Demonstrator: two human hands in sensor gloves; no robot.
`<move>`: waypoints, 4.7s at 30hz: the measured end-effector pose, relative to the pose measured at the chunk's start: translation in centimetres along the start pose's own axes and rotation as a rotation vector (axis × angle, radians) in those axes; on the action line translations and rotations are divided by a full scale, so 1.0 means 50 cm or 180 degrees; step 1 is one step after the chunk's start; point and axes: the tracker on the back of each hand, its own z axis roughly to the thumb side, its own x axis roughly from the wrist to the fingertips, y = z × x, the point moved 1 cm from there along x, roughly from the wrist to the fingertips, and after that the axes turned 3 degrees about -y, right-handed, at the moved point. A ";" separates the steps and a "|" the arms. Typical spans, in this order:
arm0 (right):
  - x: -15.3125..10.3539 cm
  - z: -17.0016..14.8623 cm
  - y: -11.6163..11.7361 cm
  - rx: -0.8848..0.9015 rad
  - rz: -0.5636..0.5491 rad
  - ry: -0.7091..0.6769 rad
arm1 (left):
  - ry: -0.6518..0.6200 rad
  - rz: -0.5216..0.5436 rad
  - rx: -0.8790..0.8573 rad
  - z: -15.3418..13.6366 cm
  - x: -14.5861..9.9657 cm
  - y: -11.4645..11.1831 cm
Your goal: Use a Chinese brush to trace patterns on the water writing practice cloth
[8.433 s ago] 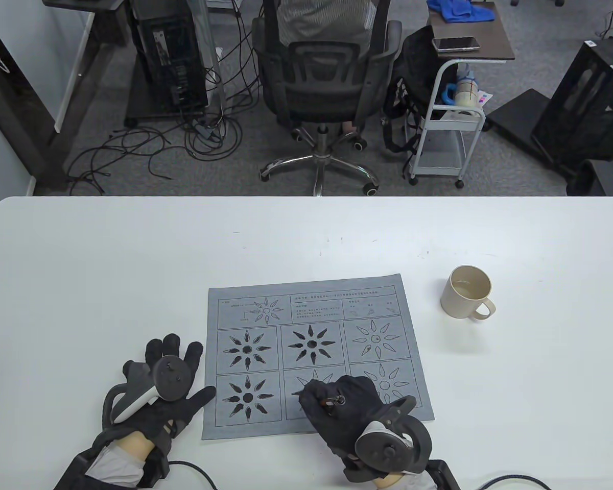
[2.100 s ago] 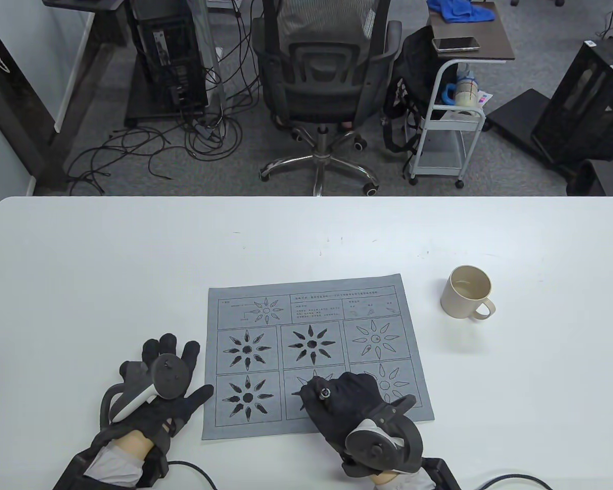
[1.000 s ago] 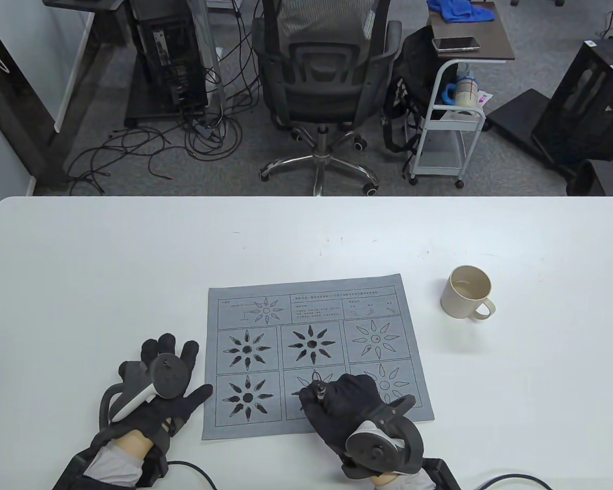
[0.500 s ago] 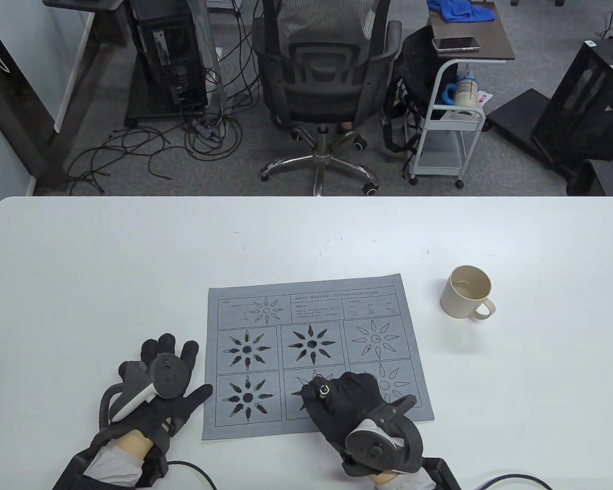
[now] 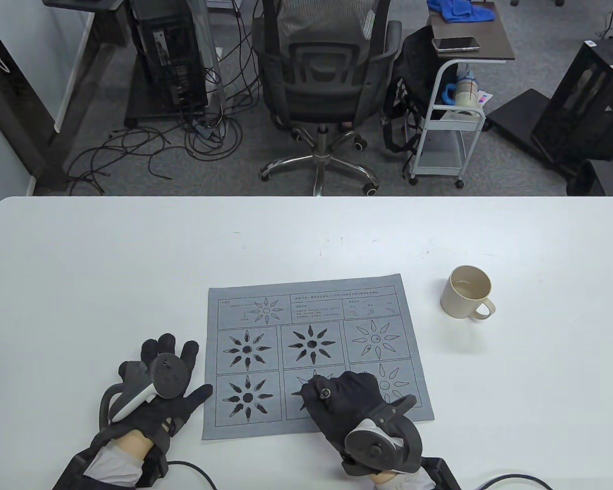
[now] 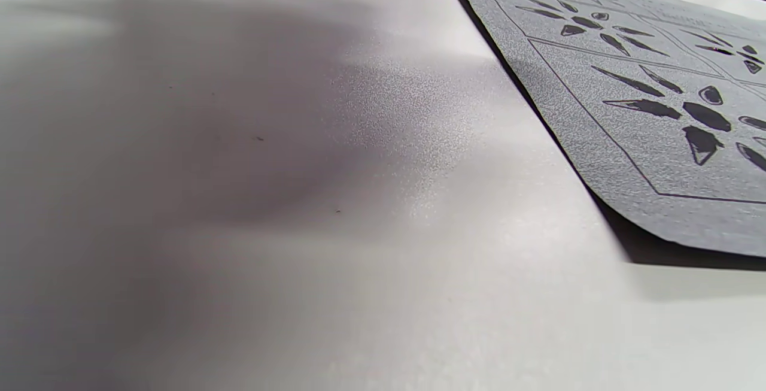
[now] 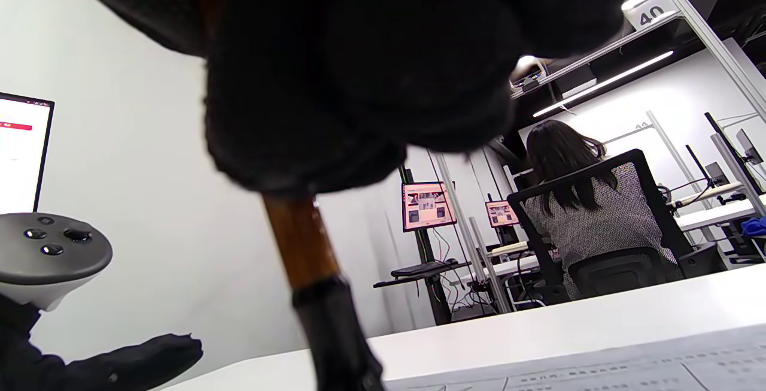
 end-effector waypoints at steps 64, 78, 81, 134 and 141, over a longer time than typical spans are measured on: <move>-0.002 -0.011 -0.011 -0.0150 -0.0019 0.0094 | 0.0001 0.0004 -0.0007 0.000 -0.001 0.001; -0.003 -0.010 -0.008 -0.0157 -0.0004 0.0081 | 0.0002 0.0005 -0.0008 0.000 -0.001 0.001; -0.003 -0.010 -0.009 -0.0175 0.0002 0.0076 | 0.0003 0.0004 -0.0009 0.000 -0.001 0.001; -0.002 -0.007 -0.010 -0.0233 -0.0021 0.0048 | 0.0014 -0.0002 -0.0017 0.000 -0.001 0.001; -0.003 -0.007 -0.011 -0.0251 -0.0036 0.0043 | 0.0015 -0.0003 -0.0020 0.000 -0.001 0.001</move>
